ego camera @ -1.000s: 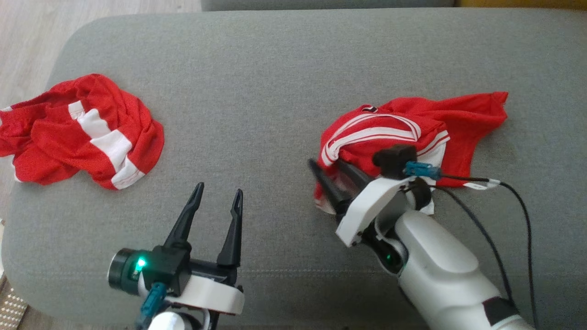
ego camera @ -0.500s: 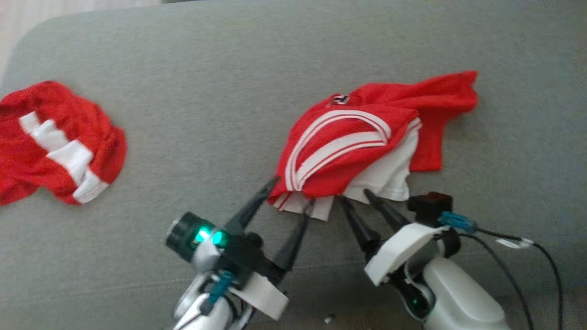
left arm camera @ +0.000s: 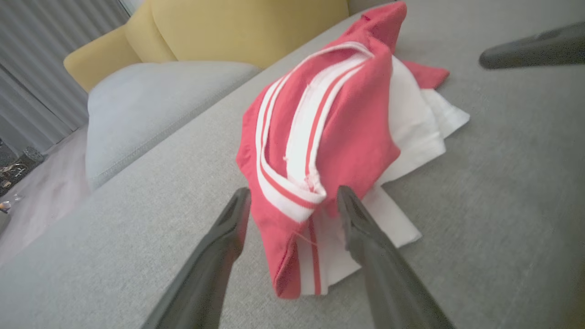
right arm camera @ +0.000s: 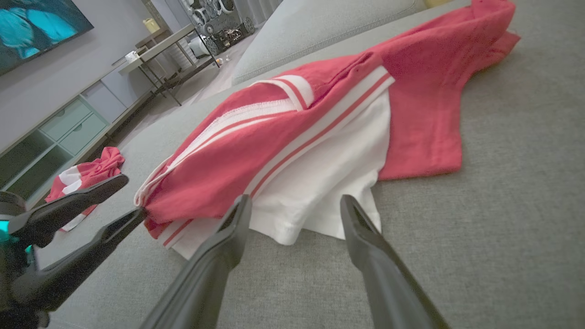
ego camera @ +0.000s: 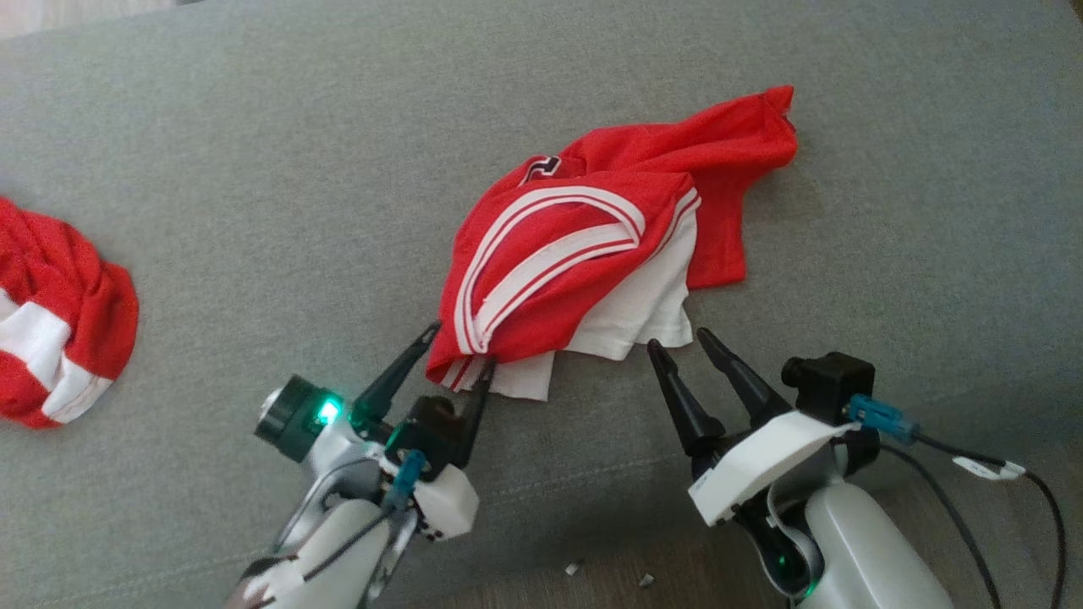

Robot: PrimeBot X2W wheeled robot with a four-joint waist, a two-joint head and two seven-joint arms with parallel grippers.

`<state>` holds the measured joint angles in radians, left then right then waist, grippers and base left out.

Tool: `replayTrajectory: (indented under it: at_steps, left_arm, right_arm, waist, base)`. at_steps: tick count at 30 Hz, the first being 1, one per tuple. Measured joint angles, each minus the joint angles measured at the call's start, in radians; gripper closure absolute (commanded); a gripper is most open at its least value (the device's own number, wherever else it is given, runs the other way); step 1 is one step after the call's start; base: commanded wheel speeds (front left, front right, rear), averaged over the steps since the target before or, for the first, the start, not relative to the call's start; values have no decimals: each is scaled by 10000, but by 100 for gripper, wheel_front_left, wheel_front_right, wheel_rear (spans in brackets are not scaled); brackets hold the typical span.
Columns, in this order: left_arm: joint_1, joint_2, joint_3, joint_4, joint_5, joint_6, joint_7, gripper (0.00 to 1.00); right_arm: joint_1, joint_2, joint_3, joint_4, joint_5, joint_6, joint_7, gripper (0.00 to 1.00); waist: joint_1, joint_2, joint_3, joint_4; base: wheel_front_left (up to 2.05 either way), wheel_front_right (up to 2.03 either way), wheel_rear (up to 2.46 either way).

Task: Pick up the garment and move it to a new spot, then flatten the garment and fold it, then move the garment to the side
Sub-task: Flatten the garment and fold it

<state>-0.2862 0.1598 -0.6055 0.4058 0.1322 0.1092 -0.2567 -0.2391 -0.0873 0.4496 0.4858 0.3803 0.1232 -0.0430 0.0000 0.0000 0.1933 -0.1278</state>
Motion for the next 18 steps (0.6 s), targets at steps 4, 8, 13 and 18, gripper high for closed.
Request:
replayTrajectory:
  at_steps: [4, 8, 13, 18]
  left_arm:
    - [-309, 125, -6, 800, -242, 67, 0, 0]
    - [-466, 270, -38, 1170, -474, 54, 2, 0]
    - [-468, 529, -88, 1118, -642, 117, 0, 0]
    - [-622, 604, -314, 1095, -815, 81, 2, 100]
  right_arm:
    - [298, 75, -232, -516, -199, 0, 297, 0]
    - [374, 81, -546, -867, -391, 0, 493, 0]
    - [548, 92, -732, -1248, -627, 0, 602, 0]
    - [757, 134, -704, -1375, -671, 0, 679, 0]
  waist:
    - [0, 0, 123, -143]
    - [0, 0, 223, -241]
    - [0, 0, 281, -271]
    - [0, 0, 322, -285]
  base:
    - [0, 0, 0]
    - [0, 0, 0]
    - [0, 0, 0]
    - [0, 0, 0]
